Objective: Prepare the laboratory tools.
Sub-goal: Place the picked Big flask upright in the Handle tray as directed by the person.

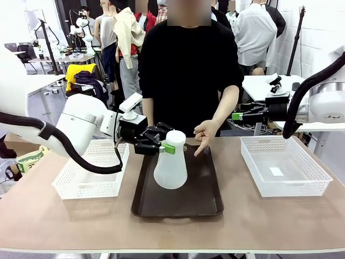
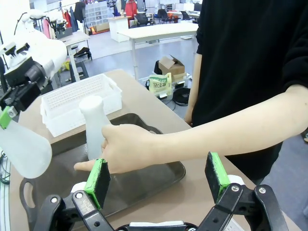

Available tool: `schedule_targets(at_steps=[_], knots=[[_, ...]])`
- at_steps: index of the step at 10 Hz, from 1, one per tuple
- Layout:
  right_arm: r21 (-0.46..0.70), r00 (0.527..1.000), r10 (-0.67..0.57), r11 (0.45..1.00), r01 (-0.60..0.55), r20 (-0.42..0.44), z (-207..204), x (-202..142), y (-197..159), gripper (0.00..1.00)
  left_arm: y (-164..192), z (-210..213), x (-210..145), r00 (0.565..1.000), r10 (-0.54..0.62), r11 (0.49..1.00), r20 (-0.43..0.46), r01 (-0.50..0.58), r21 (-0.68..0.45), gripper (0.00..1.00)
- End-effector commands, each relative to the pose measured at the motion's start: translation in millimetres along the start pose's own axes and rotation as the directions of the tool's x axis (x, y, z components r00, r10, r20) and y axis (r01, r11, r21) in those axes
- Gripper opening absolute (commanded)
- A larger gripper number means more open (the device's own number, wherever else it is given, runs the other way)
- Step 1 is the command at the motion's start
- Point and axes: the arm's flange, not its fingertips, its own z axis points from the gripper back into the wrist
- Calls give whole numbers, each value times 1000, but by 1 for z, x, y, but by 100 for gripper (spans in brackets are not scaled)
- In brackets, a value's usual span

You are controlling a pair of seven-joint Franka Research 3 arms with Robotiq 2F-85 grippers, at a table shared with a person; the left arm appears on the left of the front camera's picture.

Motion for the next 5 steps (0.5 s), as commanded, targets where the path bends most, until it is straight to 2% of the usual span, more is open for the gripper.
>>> schedule_targets(at_steps=[1,5], knots=[[3,1000,-1,1000,1,-18,0,1,0,100,12,2,-9,1000,4,1000,1,-4,-25,0],[3,1000,-1,1000,1,-18,0,1,0,100,19,4,-33,997,55,998,-49,-56,-31,0]])
